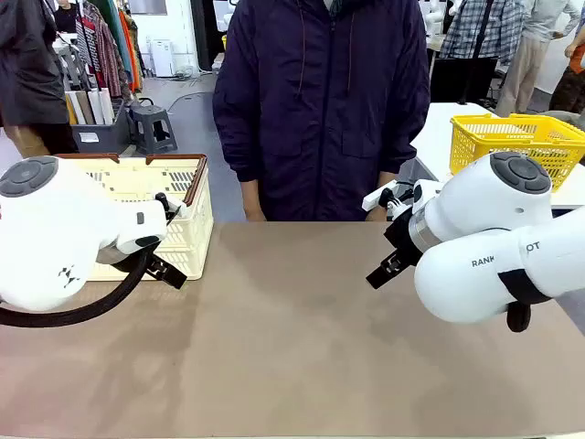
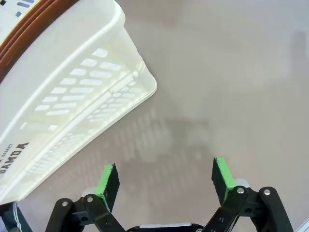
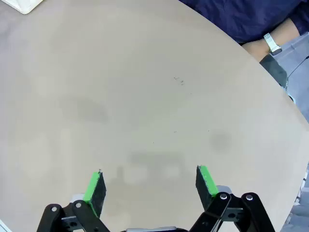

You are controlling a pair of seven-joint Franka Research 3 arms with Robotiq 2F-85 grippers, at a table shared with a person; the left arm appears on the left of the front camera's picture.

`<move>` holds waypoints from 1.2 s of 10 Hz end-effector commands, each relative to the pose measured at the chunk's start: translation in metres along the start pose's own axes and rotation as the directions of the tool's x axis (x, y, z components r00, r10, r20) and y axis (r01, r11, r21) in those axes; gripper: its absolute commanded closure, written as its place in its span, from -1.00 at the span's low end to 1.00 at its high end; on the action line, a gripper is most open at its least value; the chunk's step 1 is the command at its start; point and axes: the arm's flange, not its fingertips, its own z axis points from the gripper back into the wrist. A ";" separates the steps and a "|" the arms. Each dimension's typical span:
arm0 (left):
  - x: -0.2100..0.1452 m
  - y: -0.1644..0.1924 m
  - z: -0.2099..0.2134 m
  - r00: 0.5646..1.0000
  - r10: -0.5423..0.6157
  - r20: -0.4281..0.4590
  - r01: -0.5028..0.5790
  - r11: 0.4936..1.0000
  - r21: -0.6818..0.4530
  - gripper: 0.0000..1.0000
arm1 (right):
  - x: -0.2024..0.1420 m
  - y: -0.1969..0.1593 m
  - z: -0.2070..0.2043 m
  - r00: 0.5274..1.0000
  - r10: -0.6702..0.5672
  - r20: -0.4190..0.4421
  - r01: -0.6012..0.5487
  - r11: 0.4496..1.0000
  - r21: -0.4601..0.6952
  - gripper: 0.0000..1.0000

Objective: Place the drinks into the Shopping basket.
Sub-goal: Pick up one drink and place it into the Shopping basket.

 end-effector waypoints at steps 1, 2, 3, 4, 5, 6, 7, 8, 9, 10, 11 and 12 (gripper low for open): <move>0.000 0.000 0.000 1.000 0.000 0.000 0.000 1.000 0.000 -1.00 | 0.000 0.000 0.000 1.000 0.000 0.000 0.000 1.000 0.000 -1.00; 0.000 0.000 0.000 1.000 0.000 0.000 0.000 1.000 0.000 -1.00 | 0.000 0.000 0.000 1.000 0.000 0.000 0.000 1.000 0.000 -1.00; 0.000 0.000 0.000 1.000 0.000 0.000 0.000 1.000 0.000 -1.00 | 0.000 0.000 0.000 1.000 0.000 0.000 0.000 1.000 0.000 -1.00; 0.000 0.000 0.000 1.000 0.000 0.000 0.000 1.000 0.000 -1.00 | 0.000 0.000 0.000 1.000 0.000 0.000 0.000 1.000 0.000 -1.00; 0.000 0.000 0.000 1.000 0.000 0.000 0.000 1.000 0.000 -1.00 | 0.000 0.000 0.000 1.000 0.000 0.000 0.000 1.000 0.000 -1.00; 0.000 0.000 0.000 1.000 0.000 0.000 0.000 1.000 0.000 -1.00 | 0.000 0.000 0.000 1.000 0.000 0.000 0.000 1.000 0.000 -1.00; 0.000 0.000 0.000 1.000 0.000 0.000 0.000 1.000 0.000 -1.00 | 0.000 0.000 0.000 1.000 0.000 0.000 0.000 1.000 0.000 -1.00; 0.000 0.000 0.000 1.000 0.000 0.000 0.000 1.000 0.000 -1.00 | 0.000 0.000 0.000 1.000 0.000 0.000 0.000 1.000 0.000 -1.00; 0.000 0.000 0.000 1.000 0.000 0.000 0.000 1.000 0.000 -1.00 | 0.000 0.000 0.000 1.000 0.000 0.000 0.000 1.000 0.000 -1.00; 0.000 0.000 0.000 1.000 0.000 0.000 0.000 1.000 0.000 -1.00 | 0.000 0.000 0.000 1.000 0.000 0.000 0.000 1.000 0.000 -1.00; 0.000 0.000 0.000 1.000 0.000 0.000 0.000 1.000 0.000 -1.00 | 0.000 0.000 0.000 1.000 0.000 0.000 0.000 1.000 0.000 -1.00; 0.000 0.000 0.000 1.000 0.000 0.000 0.000 1.000 0.000 -1.00 | 0.000 0.000 0.000 1.000 0.000 0.000 0.000 1.000 0.000 -1.00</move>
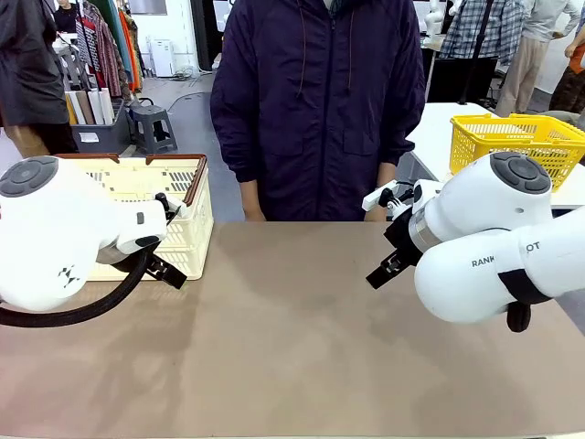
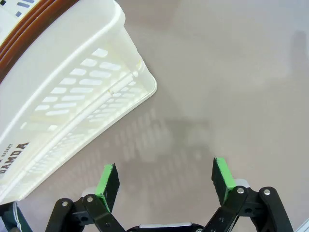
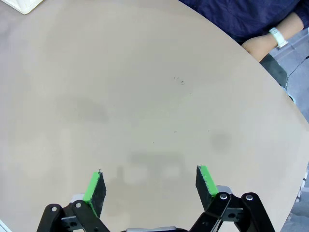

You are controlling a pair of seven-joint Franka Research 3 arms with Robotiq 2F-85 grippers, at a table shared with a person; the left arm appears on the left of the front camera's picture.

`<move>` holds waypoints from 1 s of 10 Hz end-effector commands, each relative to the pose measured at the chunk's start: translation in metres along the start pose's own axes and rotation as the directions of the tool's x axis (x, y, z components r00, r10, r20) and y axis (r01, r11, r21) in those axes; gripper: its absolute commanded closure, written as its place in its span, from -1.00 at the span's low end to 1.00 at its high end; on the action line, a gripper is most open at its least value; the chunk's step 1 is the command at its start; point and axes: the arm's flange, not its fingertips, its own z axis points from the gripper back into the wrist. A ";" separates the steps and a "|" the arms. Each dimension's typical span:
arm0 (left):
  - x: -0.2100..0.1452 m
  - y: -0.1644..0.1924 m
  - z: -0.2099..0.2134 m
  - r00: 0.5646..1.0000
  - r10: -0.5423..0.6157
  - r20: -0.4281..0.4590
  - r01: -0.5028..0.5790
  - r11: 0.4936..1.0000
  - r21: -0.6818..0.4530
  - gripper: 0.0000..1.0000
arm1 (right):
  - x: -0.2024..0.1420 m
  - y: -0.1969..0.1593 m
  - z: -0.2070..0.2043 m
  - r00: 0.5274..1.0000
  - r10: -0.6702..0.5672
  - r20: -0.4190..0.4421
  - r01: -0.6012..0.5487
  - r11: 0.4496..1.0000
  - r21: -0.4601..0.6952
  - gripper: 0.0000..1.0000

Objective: Place the drinks into the Shopping basket.
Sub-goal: Pick up one drink and place it into the Shopping basket.

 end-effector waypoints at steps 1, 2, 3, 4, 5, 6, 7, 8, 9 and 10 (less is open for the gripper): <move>0.000 0.000 0.000 1.000 0.000 0.000 0.000 1.000 0.000 -1.00 | 0.000 0.000 0.000 1.000 0.000 0.000 0.000 1.000 0.000 -1.00; 0.000 0.000 0.000 1.000 0.000 0.000 0.000 1.000 0.000 -1.00 | 0.000 0.000 0.000 1.000 0.000 0.000 0.000 1.000 0.000 -1.00; 0.000 0.000 0.000 1.000 0.000 0.000 0.000 1.000 0.000 -1.00 | 0.000 0.000 0.000 1.000 0.000 0.000 0.000 1.000 0.000 -1.00; 0.000 0.000 0.000 1.000 0.000 0.000 0.000 1.000 0.000 -1.00 | 0.000 0.000 0.000 1.000 0.000 0.000 0.000 1.000 0.000 -1.00; 0.000 0.000 0.000 1.000 0.000 0.000 0.000 1.000 0.000 -1.00 | 0.000 0.000 0.000 1.000 0.000 0.000 0.000 1.000 0.000 -1.00; -0.004 -0.005 0.020 0.992 0.016 -0.126 -0.033 0.990 -0.136 -1.00 | -0.008 0.003 0.019 0.994 -0.108 -0.017 0.109 0.980 0.169 -1.00; 0.002 -0.011 0.051 0.924 0.201 -0.325 -0.278 0.937 -0.213 -1.00 | -0.013 -0.001 0.048 0.939 -0.318 -0.128 0.341 0.903 0.262 -1.00; 0.002 -0.009 0.082 0.944 0.215 -0.249 -0.289 0.904 -0.314 -1.00 | -0.020 -0.010 0.081 0.904 -0.409 -0.126 0.426 0.831 0.357 -1.00; 0.002 0.001 0.112 0.940 0.242 -0.240 -0.331 0.817 -0.471 -1.00 | -0.029 -0.021 0.118 0.879 -0.461 -0.123 0.459 0.746 0.482 -1.00; 0.000 0.014 0.142 0.940 0.271 -0.206 -0.340 0.737 -0.584 -1.00 | -0.040 -0.029 0.157 0.876 -0.475 -0.088 0.428 0.680 0.596 -1.00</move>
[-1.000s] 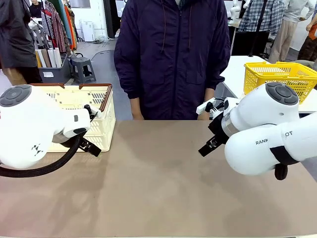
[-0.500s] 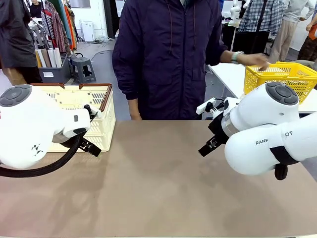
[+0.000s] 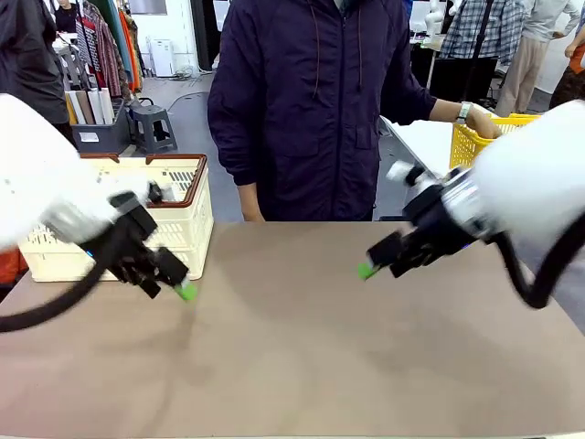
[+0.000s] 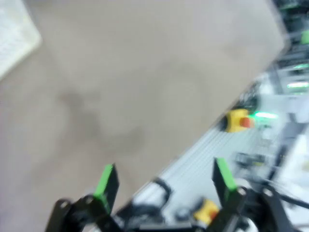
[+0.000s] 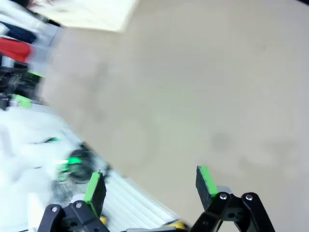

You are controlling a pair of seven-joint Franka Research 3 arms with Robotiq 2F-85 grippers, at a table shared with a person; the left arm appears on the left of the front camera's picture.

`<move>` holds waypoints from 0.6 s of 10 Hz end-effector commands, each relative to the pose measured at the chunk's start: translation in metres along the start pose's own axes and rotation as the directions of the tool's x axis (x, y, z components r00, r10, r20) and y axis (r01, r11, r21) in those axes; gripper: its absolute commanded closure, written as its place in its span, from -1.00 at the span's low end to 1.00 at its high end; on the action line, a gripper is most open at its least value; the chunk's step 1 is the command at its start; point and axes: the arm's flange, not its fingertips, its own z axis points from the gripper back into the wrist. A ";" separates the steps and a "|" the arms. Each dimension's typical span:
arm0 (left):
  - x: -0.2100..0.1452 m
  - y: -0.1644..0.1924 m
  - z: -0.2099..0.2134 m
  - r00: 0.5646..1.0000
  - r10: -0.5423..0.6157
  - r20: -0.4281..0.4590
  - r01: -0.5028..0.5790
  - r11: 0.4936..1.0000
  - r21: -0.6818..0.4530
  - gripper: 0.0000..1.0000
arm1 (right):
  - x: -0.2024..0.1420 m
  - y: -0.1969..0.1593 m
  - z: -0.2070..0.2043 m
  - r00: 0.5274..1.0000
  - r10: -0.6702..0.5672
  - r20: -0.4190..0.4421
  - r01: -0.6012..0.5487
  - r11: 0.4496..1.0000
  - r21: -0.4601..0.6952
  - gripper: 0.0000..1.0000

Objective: Place the drinks into the Shopping basket.
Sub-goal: Pick up one drink and place it into the Shopping basket.

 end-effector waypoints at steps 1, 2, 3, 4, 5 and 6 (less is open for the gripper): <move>-0.019 0.014 0.082 0.990 0.067 0.122 -0.045 0.983 -0.176 -1.00 | -0.045 -0.003 0.095 0.990 -0.029 0.136 0.007 0.987 0.159 -1.00; -0.039 0.018 0.125 0.982 0.061 0.181 -0.016 0.970 -0.245 -1.00 | -0.067 -0.002 0.136 0.977 -0.061 0.203 0.021 0.980 0.196 -1.00; -0.065 0.030 0.170 0.963 0.073 0.260 -0.001 0.964 -0.266 -1.00 | -0.090 -0.011 0.172 0.956 -0.114 0.270 0.050 0.971 0.233 -1.00; -0.106 0.050 0.213 0.922 0.111 0.370 -0.005 0.961 -0.276 -1.00 | -0.119 -0.030 0.204 0.919 -0.189 0.346 0.099 0.960 0.262 -1.00; -0.147 0.070 0.241 0.867 0.180 0.465 -0.038 0.954 -0.299 -1.00 | -0.146 -0.049 0.223 0.881 -0.254 0.399 0.143 0.947 0.287 -1.00; -0.187 0.093 0.257 0.802 0.258 0.539 -0.086 0.942 -0.323 -1.00 | -0.172 -0.068 0.237 0.842 -0.312 0.441 0.179 0.931 0.318 -1.00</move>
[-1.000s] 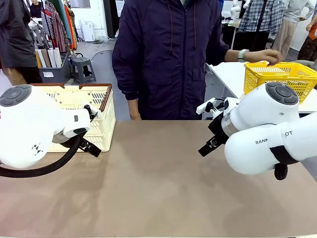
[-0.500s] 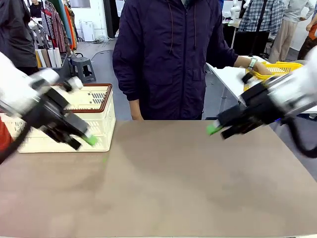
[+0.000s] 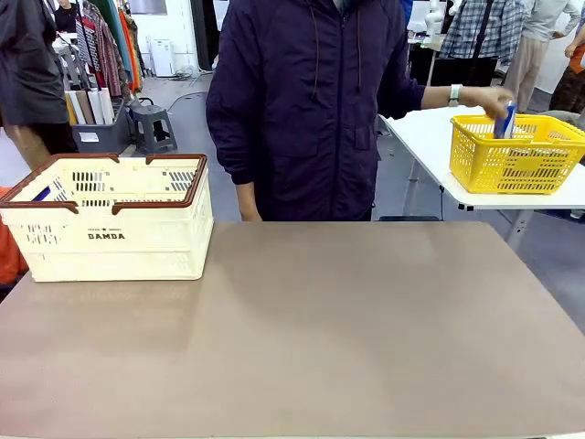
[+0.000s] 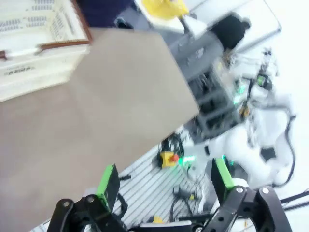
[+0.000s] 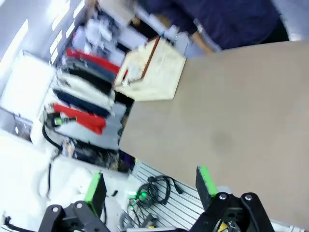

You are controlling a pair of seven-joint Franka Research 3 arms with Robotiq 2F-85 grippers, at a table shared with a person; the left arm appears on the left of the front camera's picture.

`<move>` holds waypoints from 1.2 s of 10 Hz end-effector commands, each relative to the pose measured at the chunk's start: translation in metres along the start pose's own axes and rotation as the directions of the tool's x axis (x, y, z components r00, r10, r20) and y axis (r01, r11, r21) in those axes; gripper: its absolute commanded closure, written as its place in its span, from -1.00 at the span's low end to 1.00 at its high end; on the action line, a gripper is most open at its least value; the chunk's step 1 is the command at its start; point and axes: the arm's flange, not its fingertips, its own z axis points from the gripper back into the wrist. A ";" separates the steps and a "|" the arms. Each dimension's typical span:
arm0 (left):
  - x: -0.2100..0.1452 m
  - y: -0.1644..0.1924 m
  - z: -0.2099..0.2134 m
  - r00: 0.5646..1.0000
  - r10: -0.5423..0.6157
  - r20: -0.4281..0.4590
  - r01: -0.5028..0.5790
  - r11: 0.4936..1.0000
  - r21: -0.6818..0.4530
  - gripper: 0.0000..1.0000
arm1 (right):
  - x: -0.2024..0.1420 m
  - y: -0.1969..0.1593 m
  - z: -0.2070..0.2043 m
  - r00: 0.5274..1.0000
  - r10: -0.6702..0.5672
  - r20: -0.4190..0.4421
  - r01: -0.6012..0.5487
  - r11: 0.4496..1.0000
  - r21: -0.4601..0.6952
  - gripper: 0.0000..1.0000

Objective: Place the drinks into the Shopping basket.
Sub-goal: Pick up one drink and place it into the Shopping basket.

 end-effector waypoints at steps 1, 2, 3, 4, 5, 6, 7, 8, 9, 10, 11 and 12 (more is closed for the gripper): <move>-0.030 0.047 0.036 0.984 0.077 0.162 -0.072 0.997 -0.035 -1.00 | -0.058 -0.054 0.013 0.989 -0.103 0.106 0.102 0.995 0.012 -1.00; -0.059 0.076 0.069 0.952 0.155 0.262 -0.144 0.988 -0.062 -1.00 | -0.069 -0.075 0.030 0.978 -0.150 0.142 0.147 0.989 0.035 -1.00; -0.074 0.094 0.086 0.925 0.219 0.311 -0.202 0.976 -0.085 -1.00 | -0.077 -0.088 0.041 0.968 -0.190 0.165 0.185 0.982 0.049 -1.00; -0.084 0.110 0.098 0.898 0.271 0.348 -0.247 0.963 -0.112 -1.00 | -0.081 -0.098 0.045 0.962 -0.209 0.175 0.202 0.978 0.056 -1.00; -0.087 0.121 0.104 0.883 0.288 0.371 -0.260 0.958 -0.126 -1.00 | -0.082 -0.108 0.044 0.957 -0.219 0.193 0.217 0.976 0.029 -1.00; -0.082 0.124 0.095 0.871 0.313 0.379 -0.297 0.949 -0.102 -1.00 | -0.077 -0.112 0.030 0.963 -0.203 0.175 0.224 0.969 -0.106 -1.00; -0.101 0.116 0.107 0.883 0.292 0.367 -0.277 0.956 -0.094 -1.00 | -0.054 -0.100 0.093 0.951 -0.242 0.194 0.236 0.970 0.052 -1.00; -0.101 0.116 0.107 0.883 0.292 0.367 -0.277 0.956 -0.094 -1.00 | -0.054 -0.100 0.093 0.951 -0.242 0.194 0.236 0.970 0.052 -1.00; -0.101 0.116 0.107 0.883 0.292 0.367 -0.277 0.956 -0.094 -1.00 | -0.054 -0.100 0.093 0.951 -0.242 0.194 0.236 0.970 0.052 -1.00; -0.101 0.116 0.107 0.883 0.292 0.367 -0.277 0.956 -0.094 -1.00 | -0.054 -0.100 0.093 0.951 -0.242 0.194 0.236 0.970 0.052 -1.00; -0.101 0.116 0.107 0.883 0.292 0.367 -0.277 0.956 -0.094 -1.00 | -0.054 -0.100 0.093 0.951 -0.242 0.194 0.236 0.970 0.052 -1.00; -0.101 0.116 0.107 0.883 0.292 0.367 -0.277 0.956 -0.094 -1.00 | -0.054 -0.100 0.093 0.951 -0.242 0.194 0.236 0.970 0.052 -1.00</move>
